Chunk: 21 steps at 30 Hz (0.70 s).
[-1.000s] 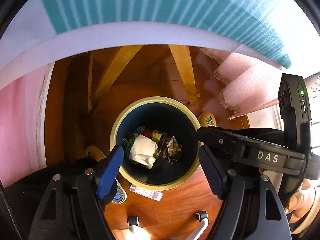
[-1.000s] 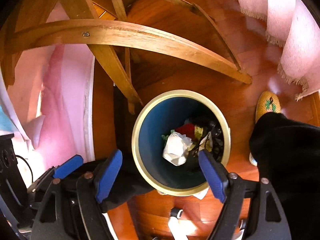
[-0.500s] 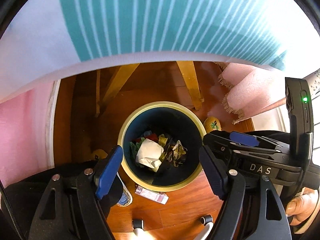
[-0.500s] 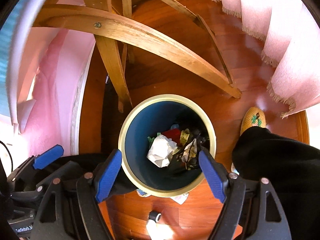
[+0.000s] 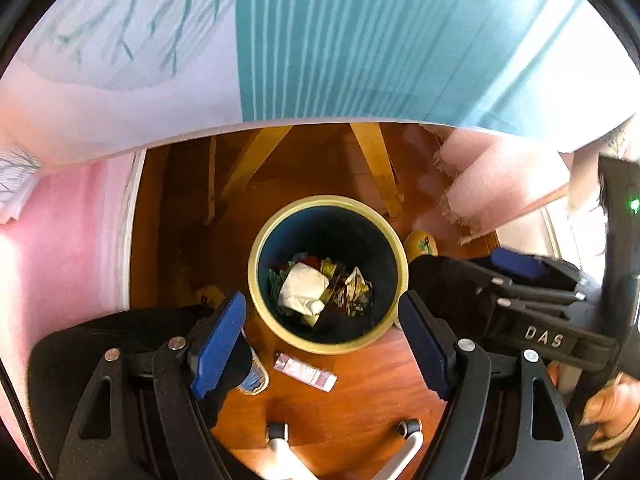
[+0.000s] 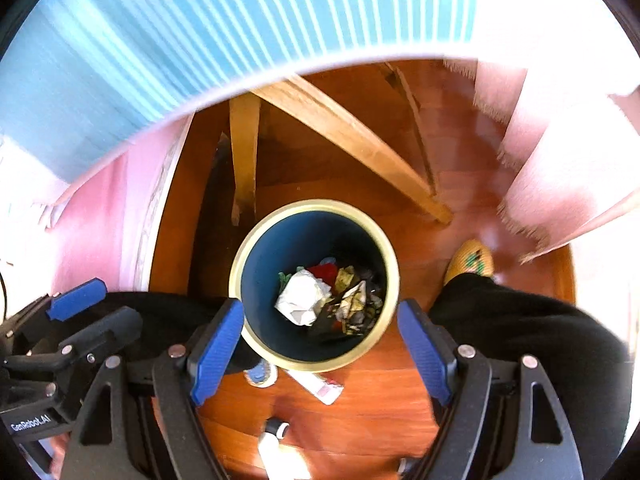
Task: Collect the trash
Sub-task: 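Raise both tools from the bin back toward the table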
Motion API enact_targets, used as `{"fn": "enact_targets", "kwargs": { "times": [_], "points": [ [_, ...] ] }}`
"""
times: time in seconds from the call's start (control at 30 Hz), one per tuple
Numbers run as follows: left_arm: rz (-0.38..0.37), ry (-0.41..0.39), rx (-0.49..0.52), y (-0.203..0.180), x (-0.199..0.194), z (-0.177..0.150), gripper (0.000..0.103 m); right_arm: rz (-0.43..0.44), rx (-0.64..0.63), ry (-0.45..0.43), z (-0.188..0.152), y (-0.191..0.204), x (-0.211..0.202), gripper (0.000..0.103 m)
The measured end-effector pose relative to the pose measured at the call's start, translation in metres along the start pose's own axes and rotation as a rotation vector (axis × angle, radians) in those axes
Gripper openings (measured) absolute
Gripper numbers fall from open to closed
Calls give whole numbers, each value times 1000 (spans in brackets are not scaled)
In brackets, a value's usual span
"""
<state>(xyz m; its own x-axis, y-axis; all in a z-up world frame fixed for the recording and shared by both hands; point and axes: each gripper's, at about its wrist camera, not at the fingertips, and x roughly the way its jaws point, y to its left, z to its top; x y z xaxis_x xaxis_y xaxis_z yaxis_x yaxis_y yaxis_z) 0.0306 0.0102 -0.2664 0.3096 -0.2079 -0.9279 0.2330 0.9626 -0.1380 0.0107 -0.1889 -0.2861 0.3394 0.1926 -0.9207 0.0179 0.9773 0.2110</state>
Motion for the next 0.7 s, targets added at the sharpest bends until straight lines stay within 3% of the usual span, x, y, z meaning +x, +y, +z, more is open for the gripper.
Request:
{"fn": "enact_targets", "kwargs": {
  "times": [0.43,0.7],
  "points": [
    [49,-80,71,-20,-97,28,77,-75,-157,-61,26,28,-98,80],
    [147,-210,57,-36,-175,49,77,22,-97,-196,54,38,-191,80]
  ]
}}
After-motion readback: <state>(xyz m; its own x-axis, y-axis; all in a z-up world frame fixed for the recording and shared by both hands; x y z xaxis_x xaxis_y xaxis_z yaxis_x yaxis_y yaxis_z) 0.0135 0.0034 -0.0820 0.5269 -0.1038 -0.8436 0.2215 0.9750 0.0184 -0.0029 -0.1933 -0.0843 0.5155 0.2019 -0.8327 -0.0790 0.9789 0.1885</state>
